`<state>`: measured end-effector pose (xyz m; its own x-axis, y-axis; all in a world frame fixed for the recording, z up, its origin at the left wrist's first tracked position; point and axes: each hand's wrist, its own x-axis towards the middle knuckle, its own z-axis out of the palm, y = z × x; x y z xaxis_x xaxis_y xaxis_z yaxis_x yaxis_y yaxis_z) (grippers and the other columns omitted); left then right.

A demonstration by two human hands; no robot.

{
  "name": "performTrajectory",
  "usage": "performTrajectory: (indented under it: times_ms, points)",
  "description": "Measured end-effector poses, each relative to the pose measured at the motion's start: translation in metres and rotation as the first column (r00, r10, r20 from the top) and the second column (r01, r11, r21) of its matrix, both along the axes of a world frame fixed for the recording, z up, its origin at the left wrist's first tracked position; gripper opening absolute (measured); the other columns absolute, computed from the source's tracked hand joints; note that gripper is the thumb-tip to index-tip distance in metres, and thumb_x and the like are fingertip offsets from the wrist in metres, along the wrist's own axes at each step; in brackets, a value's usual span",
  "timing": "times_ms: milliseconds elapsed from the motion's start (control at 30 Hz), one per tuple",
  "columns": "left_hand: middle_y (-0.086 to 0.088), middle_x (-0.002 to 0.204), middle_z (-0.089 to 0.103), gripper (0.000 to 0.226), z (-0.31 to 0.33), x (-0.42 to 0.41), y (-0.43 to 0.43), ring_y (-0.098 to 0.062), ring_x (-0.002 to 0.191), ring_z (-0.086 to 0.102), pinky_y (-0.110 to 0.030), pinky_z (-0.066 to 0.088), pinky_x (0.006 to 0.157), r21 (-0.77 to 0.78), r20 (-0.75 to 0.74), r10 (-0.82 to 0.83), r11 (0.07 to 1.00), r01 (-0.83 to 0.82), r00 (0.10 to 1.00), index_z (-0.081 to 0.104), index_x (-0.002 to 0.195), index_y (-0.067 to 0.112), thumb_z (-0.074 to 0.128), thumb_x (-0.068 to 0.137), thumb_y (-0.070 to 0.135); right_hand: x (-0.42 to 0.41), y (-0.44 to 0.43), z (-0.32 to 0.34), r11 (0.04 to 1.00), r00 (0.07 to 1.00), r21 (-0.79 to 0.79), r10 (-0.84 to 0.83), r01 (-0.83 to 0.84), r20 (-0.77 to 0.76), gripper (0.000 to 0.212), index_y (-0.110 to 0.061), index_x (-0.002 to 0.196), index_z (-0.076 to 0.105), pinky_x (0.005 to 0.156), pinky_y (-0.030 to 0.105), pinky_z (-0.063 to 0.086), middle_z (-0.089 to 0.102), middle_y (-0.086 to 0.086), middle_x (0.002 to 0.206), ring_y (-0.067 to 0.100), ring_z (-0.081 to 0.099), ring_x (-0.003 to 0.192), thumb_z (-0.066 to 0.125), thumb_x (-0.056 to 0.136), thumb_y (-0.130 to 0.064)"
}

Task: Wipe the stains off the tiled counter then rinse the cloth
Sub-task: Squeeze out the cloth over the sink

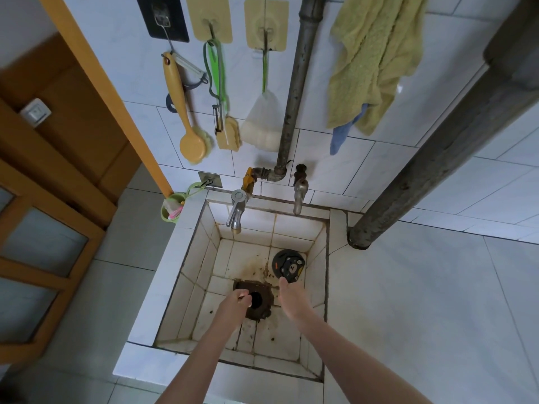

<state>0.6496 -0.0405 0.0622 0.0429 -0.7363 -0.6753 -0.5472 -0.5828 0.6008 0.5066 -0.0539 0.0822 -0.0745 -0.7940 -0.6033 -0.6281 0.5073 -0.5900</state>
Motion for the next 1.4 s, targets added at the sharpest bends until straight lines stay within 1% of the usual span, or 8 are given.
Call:
performTrajectory:
  times_ms: [300,367,467,667,867,967,1200,1400]
  points:
    - [-0.009,0.126,0.060,0.038,0.007,-0.004,-0.004,-0.021,0.120,0.050,-0.023,0.034,0.088,0.014,-0.080,0.006,1.000,-0.005,0.997,0.045,0.134,0.010,0.035,0.100,0.024,-0.003,0.003,-0.005,0.986,0.986,-0.101,0.125,-0.136,-0.114,0.039,-0.022,0.065,0.042,0.050,0.018,0.034,0.045,-0.005,0.062,0.005,0.041,0.051,0.032,0.099,-0.038]
    - [-0.009,0.124,0.061,0.038,0.011,-0.006,-0.005,-0.021,0.115,0.054,-0.024,0.037,0.088,0.012,-0.126,0.014,1.000,-0.012,0.992,0.045,0.134,0.009,0.034,0.101,0.024,-0.003,0.004,0.002,0.993,0.997,-0.087,0.078,-0.076,0.017,0.043,-0.014,0.068,0.044,0.037,0.016,0.030,0.040,-0.005,0.052,0.005,0.035,0.037,0.032,0.099,-0.042]
    - [-0.010,0.120,0.060,0.033,0.017,-0.013,-0.008,-0.021,0.105,0.055,-0.032,0.043,0.088,0.088,-0.246,0.151,0.987,-0.133,0.958,0.048,0.128,0.010,0.036,0.100,0.024,0.001,0.003,0.006,0.987,0.947,0.109,-0.142,0.115,0.289,0.050,-0.005,0.079,0.048,0.044,0.017,0.031,0.042,0.001,0.062,0.008,0.038,0.047,0.031,0.098,-0.048]
    - [-0.009,0.107,0.062,0.030,0.023,-0.021,-0.010,-0.022,0.095,0.064,-0.028,0.056,0.071,0.138,-0.395,0.246,0.969,-0.207,0.885,0.054,0.121,0.010,0.056,0.093,0.021,0.006,0.005,0.013,0.939,0.751,0.282,-0.329,0.196,0.572,0.019,-0.011,0.096,0.055,0.077,0.023,0.050,0.058,0.009,0.093,0.017,0.059,0.084,0.040,0.094,-0.001]
    - [-0.007,0.099,0.062,0.026,0.023,-0.015,-0.013,-0.019,0.089,0.060,-0.026,0.048,0.067,0.039,-0.331,0.183,0.983,-0.181,0.926,0.055,0.107,0.013,0.065,0.086,0.026,-0.006,0.005,0.010,0.970,0.890,0.097,-0.244,0.224,0.384,0.029,0.000,0.119,0.054,0.074,0.026,0.056,0.062,0.017,0.111,0.023,0.063,0.094,0.056,0.089,-0.003]
    - [-0.015,0.105,0.061,0.022,0.025,-0.013,-0.022,-0.025,0.092,0.059,-0.030,0.051,0.069,0.074,-0.363,0.235,0.972,-0.224,0.901,0.058,0.109,0.005,0.057,0.092,0.018,-0.018,0.005,0.010,0.979,0.921,0.052,-0.205,0.199,0.330,0.034,-0.010,0.120,0.048,0.061,0.011,0.048,0.053,0.007,0.111,0.010,0.056,0.086,0.054,0.088,0.001]
    - [-0.012,0.101,0.057,0.016,0.027,-0.031,-0.028,-0.024,0.084,0.057,-0.036,0.050,0.070,0.026,-0.320,0.293,0.953,-0.301,0.901,0.051,0.099,0.013,0.040,0.099,0.025,-0.009,-0.002,0.016,0.991,0.964,-0.043,-0.112,0.125,0.240,0.010,-0.012,0.100,0.047,0.051,0.020,0.040,0.046,0.000,0.078,0.011,0.043,0.060,0.038,0.097,-0.016]
    - [-0.002,0.054,0.043,0.046,0.028,-0.039,-0.029,-0.013,0.047,0.037,-0.025,0.031,0.047,-0.072,-0.154,0.228,0.968,-0.241,0.961,0.052,0.062,0.011,0.052,0.089,0.049,0.003,0.000,0.008,0.977,0.988,-0.192,-0.066,0.092,0.137,0.018,-0.016,0.087,0.050,0.050,0.014,0.032,0.047,-0.006,0.068,0.005,0.041,0.055,0.047,0.096,-0.031]
